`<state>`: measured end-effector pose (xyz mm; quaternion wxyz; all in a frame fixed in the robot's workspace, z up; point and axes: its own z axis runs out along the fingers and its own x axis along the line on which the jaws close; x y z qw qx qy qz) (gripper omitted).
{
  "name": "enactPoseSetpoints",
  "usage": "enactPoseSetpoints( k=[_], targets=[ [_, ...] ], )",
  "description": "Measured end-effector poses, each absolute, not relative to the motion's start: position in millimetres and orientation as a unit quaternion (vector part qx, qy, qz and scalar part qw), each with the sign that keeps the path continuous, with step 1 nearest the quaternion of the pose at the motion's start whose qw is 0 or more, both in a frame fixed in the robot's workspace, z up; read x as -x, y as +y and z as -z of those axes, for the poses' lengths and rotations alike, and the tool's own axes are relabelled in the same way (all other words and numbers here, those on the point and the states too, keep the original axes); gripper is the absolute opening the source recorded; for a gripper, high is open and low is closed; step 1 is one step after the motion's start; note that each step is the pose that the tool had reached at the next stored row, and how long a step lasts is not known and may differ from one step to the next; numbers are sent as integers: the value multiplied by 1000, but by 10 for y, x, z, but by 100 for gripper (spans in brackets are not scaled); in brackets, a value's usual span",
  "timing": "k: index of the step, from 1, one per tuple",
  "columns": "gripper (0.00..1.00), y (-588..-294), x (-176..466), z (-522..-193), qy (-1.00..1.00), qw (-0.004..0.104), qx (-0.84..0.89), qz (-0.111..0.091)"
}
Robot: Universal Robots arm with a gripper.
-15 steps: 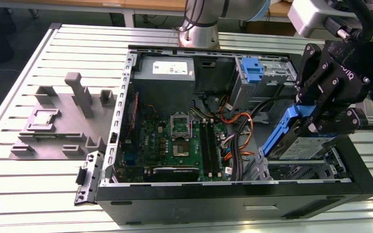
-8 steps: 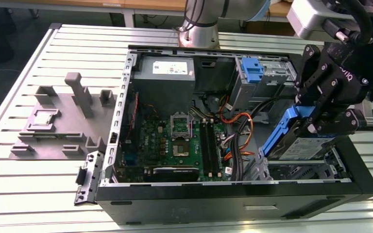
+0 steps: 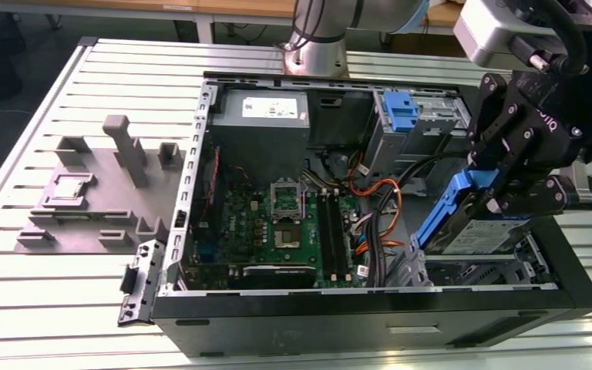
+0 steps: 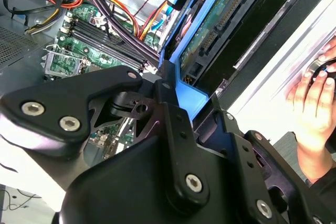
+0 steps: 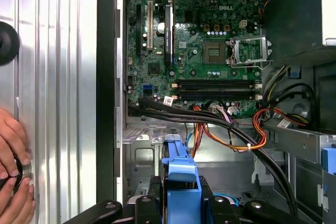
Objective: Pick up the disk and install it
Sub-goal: 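Insert the disk into the insertion slot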
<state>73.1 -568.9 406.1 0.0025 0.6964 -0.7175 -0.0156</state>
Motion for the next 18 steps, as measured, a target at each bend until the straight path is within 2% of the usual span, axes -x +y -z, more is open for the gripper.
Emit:
enactPoseSetpoints(
  k=[18],
  targets=[
    [36,-5689,-732,-3983,-718,3,-696,16]
  ],
)
